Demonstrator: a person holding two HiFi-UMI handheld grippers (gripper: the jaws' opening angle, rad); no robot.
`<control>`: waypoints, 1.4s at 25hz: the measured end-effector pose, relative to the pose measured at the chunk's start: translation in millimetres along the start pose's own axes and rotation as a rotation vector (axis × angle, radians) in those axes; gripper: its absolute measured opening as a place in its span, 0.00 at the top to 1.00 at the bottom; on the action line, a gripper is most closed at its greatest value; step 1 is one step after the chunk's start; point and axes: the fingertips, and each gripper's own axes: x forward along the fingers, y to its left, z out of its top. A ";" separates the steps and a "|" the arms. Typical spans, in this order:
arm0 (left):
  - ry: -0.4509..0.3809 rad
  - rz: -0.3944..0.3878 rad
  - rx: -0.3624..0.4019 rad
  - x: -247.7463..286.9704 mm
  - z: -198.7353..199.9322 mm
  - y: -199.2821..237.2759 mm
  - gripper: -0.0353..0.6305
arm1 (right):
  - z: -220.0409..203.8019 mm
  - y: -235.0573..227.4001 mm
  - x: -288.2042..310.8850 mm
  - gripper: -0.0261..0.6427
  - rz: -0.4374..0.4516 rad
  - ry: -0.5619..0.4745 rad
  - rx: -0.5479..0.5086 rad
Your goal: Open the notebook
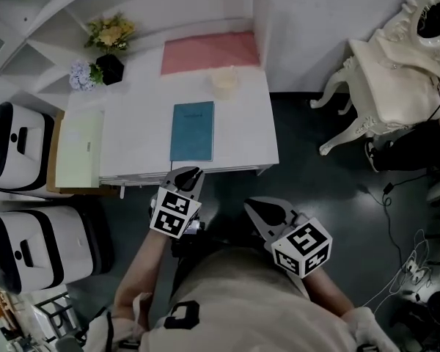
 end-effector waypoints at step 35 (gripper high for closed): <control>0.216 0.056 0.362 121.8 -51.6 21.9 0.72 | -5.4 -13.2 29.7 0.93 -0.080 0.086 0.064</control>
